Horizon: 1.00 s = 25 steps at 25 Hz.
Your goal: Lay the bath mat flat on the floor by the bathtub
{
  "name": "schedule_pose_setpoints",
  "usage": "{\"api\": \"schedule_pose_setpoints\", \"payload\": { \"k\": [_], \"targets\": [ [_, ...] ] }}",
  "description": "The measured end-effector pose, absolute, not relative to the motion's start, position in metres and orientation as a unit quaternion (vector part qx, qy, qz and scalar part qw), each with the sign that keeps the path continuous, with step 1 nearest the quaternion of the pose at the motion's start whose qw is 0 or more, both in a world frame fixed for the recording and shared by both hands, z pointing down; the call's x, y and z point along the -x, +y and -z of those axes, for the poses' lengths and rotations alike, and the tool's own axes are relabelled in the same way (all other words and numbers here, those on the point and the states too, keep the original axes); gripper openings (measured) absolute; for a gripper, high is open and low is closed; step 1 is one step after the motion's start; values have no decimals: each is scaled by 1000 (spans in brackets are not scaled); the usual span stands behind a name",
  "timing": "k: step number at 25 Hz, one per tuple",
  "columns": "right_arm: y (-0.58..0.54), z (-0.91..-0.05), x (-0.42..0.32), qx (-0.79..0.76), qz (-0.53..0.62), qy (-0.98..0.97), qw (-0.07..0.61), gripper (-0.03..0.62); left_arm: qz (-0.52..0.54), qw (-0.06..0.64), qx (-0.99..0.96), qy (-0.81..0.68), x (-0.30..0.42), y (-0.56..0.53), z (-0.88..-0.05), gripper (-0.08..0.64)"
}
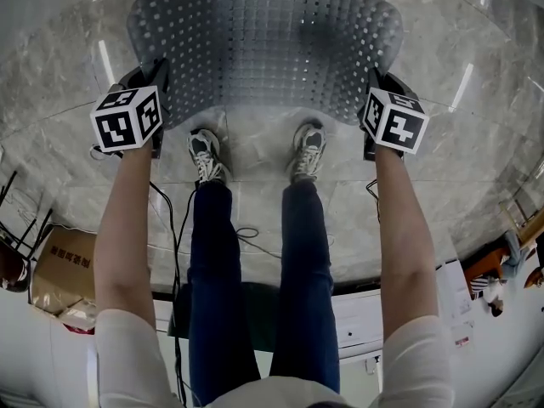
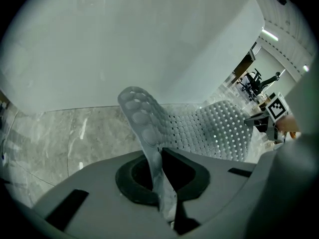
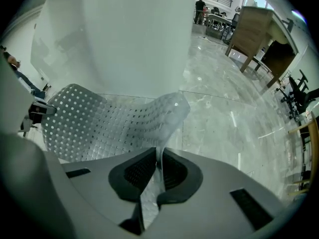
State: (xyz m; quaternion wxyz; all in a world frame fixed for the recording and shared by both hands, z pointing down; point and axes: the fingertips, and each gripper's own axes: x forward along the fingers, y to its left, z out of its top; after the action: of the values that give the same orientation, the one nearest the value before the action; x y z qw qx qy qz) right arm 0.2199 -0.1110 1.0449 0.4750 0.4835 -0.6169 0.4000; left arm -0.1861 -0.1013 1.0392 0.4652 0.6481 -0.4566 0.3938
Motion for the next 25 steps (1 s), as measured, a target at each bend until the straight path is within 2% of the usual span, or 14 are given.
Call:
{"api": "schedule_pose_setpoints", "payload": {
  "k": [25],
  "targets": [
    [-119, -1110, -267, -479, -352, -587, 550, 41, -417, 448, -605, -510, 226, -108, -1100, 46]
  ]
}}
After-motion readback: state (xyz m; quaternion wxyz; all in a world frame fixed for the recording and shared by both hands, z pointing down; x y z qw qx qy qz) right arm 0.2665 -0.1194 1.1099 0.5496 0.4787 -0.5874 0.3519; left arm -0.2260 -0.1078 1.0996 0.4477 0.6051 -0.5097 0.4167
